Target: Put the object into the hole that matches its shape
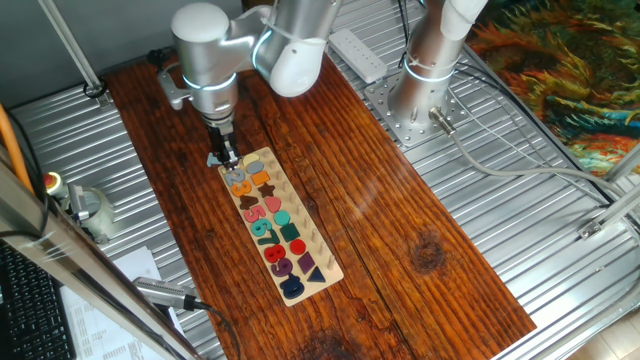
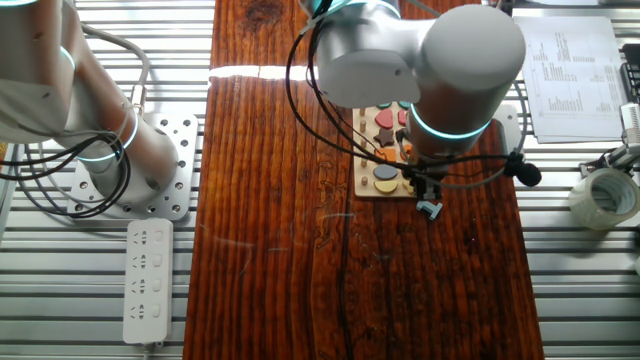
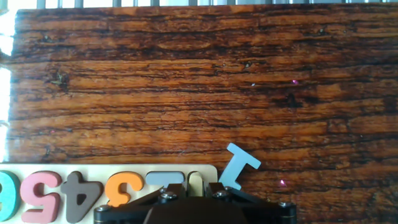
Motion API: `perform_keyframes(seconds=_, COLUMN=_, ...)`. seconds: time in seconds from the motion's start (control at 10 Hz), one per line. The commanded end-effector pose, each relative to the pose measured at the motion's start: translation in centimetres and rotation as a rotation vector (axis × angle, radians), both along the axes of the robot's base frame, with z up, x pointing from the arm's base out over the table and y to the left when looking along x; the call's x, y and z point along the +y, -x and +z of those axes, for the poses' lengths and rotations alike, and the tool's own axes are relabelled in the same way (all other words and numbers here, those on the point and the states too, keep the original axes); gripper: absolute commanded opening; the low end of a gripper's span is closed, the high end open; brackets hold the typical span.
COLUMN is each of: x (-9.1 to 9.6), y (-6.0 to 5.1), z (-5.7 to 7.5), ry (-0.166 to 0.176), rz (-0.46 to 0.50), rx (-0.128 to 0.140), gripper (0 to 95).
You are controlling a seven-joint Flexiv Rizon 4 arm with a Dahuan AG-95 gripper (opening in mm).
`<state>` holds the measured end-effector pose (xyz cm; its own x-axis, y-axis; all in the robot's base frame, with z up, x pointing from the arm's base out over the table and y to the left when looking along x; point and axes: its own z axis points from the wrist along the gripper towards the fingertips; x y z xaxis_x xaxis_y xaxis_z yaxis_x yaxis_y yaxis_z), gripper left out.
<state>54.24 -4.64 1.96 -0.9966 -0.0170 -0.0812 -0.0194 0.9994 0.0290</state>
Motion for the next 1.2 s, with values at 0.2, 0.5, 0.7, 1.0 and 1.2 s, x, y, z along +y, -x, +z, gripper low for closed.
perform_keyframes(seconds=0.2, x=0.0, y=0.1, z=0.2, ry=-0.003, rz=0.006, rx=0.004, gripper=19.0)
perform_keyframes(seconds=0.5, x=0.1, y=0.1, z=0.5, ry=-0.003, rz=0.008, rx=0.005, gripper=19.0)
perform_keyframes(seconds=0.7, x=0.2, y=0.1, z=0.9, ry=0.006, rz=0.024, rx=0.006, gripper=19.0)
perform_keyframes(seconds=1.0, x=0.7, y=0.0, z=2.8, ry=0.029, rz=0.031, rx=0.034, gripper=19.0)
perform_keyframes(seconds=1.2, x=0.9, y=0.3, z=4.4, ry=0.031, rz=0.026, rx=0.058, gripper=0.0)
